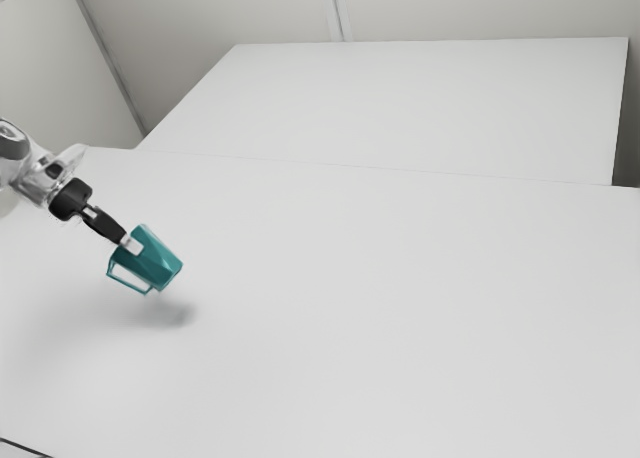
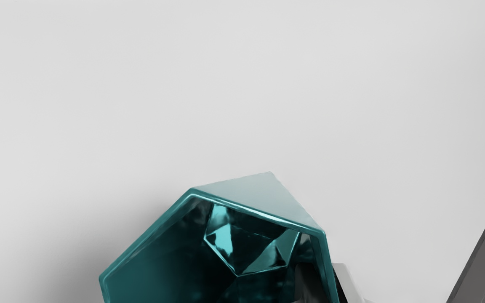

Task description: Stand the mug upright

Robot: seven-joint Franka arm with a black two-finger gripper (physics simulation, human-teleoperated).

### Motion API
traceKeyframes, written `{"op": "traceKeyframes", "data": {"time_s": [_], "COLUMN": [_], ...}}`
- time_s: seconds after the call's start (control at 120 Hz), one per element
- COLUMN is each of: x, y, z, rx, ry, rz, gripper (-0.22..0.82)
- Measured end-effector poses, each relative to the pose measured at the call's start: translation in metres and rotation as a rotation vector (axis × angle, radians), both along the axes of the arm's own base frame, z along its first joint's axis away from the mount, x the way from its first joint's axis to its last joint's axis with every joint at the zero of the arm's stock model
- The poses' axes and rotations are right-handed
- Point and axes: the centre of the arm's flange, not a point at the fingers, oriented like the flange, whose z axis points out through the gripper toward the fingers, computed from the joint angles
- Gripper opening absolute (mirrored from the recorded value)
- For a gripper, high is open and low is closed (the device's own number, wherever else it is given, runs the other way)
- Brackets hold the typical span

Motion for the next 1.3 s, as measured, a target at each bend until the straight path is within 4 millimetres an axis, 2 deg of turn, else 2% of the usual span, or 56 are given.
{"op": "traceKeyframes", "data": {"time_s": [0.167, 0.367, 0.483, 0.592, 0.675, 0.9, 1.1, 1.3], "x": [0.033, 0.068, 0.083, 0.084, 0.083, 0.081, 0.083, 0.084], "y": [-0.033, -0.077, -0.106, -0.124, -0.129, -0.128, -0.142, -0.141], "z": [0.025, 0.041, 0.036, 0.016, 0.004, -0.012, -0.034, -0.050], "rx": [0.279, 0.540, 0.616, 0.642, 0.654, 0.666, 0.668, 0.671], "ry": [-0.009, -0.047, -0.070, -0.065, -0.062, -0.042, 0.000, 0.040], "rz": [-0.068, -0.092, -0.074, -0.036, 0.007, 0.120, 0.156, 0.199], "gripper": [-0.18, -0.18, -0.18, -0.18, -0.18, -0.18, -0.18, -0.18]}}
